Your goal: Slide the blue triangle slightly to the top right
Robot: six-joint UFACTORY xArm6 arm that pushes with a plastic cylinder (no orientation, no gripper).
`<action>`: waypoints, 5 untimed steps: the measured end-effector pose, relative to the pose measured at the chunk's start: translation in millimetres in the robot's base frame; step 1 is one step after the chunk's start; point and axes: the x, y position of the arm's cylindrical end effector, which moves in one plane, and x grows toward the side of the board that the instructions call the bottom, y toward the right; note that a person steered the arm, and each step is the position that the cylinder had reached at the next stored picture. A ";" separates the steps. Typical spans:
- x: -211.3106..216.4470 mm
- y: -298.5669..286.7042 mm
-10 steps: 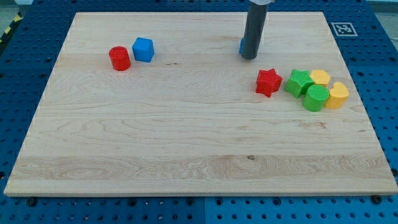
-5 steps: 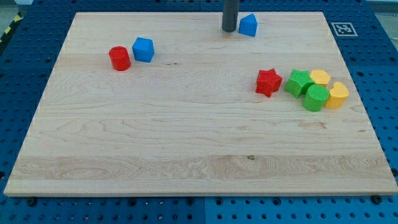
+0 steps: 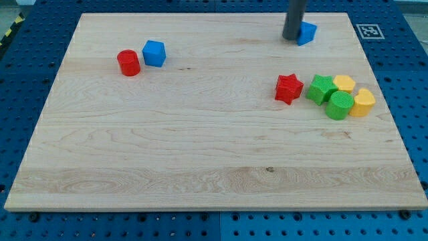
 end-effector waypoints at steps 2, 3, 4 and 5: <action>4.7 35.9; 28.1 38.3; 42.2 47.3; 36.5 47.8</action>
